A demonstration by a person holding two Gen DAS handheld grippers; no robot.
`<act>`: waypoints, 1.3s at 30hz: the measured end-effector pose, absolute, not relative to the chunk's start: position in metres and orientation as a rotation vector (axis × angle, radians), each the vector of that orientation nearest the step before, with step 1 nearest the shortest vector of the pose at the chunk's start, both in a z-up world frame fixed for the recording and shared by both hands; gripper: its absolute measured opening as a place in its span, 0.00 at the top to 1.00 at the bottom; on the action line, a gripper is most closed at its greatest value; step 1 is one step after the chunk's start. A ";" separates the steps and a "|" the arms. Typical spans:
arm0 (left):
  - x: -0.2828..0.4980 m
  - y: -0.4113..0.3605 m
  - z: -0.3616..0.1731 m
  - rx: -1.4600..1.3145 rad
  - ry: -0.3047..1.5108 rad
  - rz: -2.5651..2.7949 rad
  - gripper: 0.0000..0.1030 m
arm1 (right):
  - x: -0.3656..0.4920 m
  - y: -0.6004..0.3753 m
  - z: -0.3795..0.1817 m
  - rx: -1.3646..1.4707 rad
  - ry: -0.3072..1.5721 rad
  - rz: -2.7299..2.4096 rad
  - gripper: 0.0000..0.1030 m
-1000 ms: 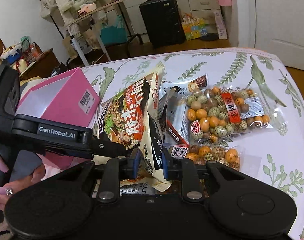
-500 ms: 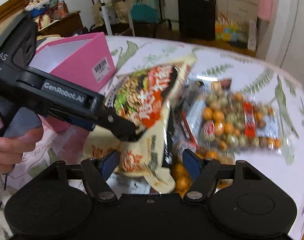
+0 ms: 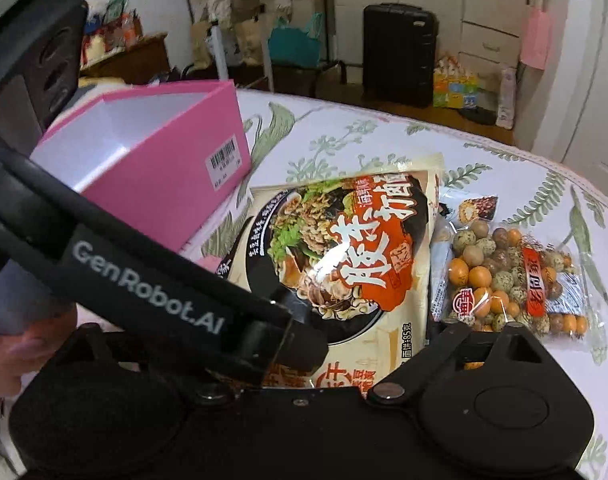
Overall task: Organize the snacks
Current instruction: 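Lift the noodle-soup packet with the left tool toward the pink box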
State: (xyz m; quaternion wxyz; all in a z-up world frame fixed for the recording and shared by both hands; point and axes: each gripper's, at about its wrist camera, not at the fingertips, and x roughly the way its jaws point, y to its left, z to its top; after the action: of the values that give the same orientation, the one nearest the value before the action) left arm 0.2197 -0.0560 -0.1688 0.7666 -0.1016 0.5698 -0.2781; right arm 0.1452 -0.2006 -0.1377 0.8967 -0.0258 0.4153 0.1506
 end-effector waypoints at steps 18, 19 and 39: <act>0.173 -0.003 -0.104 -0.251 1.316 -0.696 0.21 | 0.101 -0.160 -0.062 -0.031 0.963 0.315 0.14; 0.170 0.001 -0.100 -0.246 1.313 -0.695 0.21 | 0.097 -0.157 -0.058 -0.024 0.970 0.324 0.14; 0.172 0.076 -0.036 -0.302 1.255 -0.832 0.25 | 0.091 -0.103 -0.015 0.069 0.874 0.532 0.48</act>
State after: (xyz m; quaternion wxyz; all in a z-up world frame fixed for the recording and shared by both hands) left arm 0.1721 0.0762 -0.0359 0.7194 -0.1364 0.5676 -0.3765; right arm 0.0906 -0.1029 -0.0148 0.8714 0.0328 0.4181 0.2544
